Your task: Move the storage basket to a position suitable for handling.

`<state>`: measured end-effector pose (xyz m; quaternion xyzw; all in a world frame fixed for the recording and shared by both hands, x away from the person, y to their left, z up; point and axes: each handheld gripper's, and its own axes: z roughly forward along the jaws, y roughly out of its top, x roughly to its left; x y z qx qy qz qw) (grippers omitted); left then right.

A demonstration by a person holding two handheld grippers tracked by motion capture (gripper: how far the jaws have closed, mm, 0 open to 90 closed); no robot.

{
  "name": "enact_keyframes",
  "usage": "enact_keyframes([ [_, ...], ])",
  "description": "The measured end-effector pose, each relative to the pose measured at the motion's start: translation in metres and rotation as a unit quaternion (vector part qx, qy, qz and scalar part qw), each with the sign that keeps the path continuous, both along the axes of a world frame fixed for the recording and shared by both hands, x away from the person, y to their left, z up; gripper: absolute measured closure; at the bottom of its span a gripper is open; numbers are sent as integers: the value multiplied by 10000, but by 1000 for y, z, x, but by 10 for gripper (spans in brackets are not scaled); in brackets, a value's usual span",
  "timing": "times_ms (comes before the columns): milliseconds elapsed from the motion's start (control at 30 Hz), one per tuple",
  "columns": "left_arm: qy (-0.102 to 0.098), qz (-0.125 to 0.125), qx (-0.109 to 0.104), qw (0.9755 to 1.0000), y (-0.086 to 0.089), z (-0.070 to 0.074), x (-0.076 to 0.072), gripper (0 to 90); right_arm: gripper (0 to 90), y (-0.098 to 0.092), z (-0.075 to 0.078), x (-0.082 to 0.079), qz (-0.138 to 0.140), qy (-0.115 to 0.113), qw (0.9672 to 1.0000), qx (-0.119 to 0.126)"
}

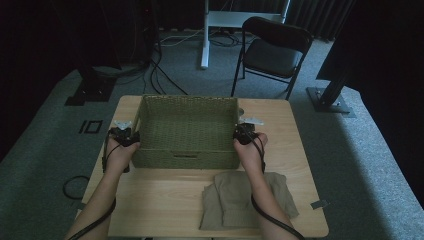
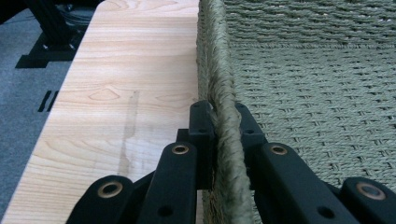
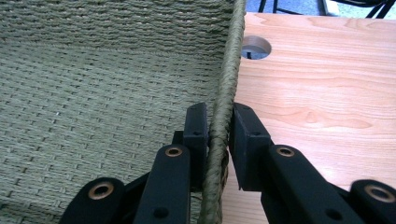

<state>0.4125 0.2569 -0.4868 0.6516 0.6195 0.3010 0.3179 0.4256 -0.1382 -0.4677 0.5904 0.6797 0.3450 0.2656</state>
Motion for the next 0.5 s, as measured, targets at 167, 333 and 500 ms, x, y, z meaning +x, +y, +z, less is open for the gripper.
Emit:
enact_keyframes([
  [167, -7, -58, -26, 10000, -9, 0, 1, 826, 773, -10, -1, -1, -11, -59, 10000, -10],
  [333, 11, -105, -112, 9999, -17, 0, 0, 826, 774, -20, -1, -2, -23, -54, 10000, 18],
  [500, 35, -126, -10, 9999, -26, 0, 1, 826, 774, -27, -1, -3, -16, -50, 10000, -10],
])
